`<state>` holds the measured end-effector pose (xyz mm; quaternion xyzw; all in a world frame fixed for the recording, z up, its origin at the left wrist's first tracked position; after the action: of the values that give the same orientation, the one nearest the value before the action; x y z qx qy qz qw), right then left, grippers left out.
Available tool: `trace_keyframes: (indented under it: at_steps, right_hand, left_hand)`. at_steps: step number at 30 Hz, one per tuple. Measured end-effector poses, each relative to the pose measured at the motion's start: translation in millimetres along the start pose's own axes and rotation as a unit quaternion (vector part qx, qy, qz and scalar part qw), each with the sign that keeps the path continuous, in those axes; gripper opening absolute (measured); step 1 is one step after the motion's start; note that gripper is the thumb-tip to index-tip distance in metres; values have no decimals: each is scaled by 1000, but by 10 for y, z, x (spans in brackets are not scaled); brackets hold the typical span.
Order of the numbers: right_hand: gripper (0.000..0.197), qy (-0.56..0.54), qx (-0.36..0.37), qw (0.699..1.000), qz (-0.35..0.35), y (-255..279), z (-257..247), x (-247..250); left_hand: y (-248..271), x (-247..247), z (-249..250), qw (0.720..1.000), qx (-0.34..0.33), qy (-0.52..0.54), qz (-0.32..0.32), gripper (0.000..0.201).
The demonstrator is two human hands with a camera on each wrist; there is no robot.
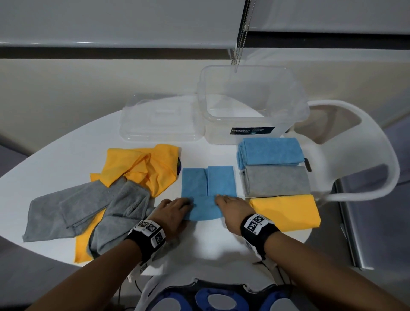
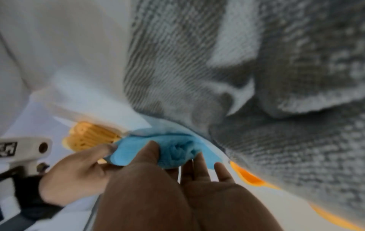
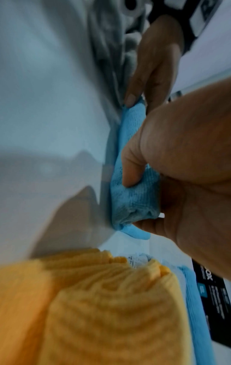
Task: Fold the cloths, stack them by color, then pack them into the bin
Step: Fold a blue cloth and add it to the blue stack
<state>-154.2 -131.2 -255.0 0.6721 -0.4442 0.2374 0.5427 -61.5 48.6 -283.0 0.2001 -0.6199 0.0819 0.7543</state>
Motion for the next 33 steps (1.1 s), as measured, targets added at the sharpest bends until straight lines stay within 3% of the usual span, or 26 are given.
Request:
trace_keyframes:
  at_steps: [4,7,9,11,14,17,25,28,33]
  right_hand:
    - [35,-32,-9,999,-28,146,-21,47]
    - [30,-79,-24,995,-54,169,0,63]
    - [30,-102,-27,994,-41,135,40,113]
    - [31,-120,-32,992,-5,72,104,194]
    - [33,-132,-53,989,46,-67,216,299]
    - [35,-149,-70,985,59,-206,310,337]
    - [46,-79,-64,995,21,-413,341,275]
    - [51,-71,-50,996,32,-460,346,257]
    - [55,-48,-10,998,49,-521,314,272]
  left_hand:
    - [56,175,61,997,10,64,-44,45]
    - [39,218,-23,978,103,157,-89,41]
    - [-9,172,-126,943,174,255,-123,46]
    - [-102,131,-223,920,212,309,-115,45]
    - [-239,113,-329,909,248,326,-72,60]
    - [-322,2,-386,894,289,338,-58,40]
    - [-483,-25,-473,907,312,275,-66,32]
    - [-572,11,-431,923,293,236,-81,31]
    - [-627,124,-348,958,237,155,-49,38]
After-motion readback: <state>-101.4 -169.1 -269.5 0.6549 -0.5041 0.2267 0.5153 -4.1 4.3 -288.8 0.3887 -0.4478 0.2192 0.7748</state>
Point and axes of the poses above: each hand's wrist, its own y-axis away from the middle knuckle, its own x-axis out of the back of the hand, z = x × y, the point moved 5 cm from there along -y, towards the middle knuckle, and after that the axes turned 3 degrees about -y, right-handed, at the moved point
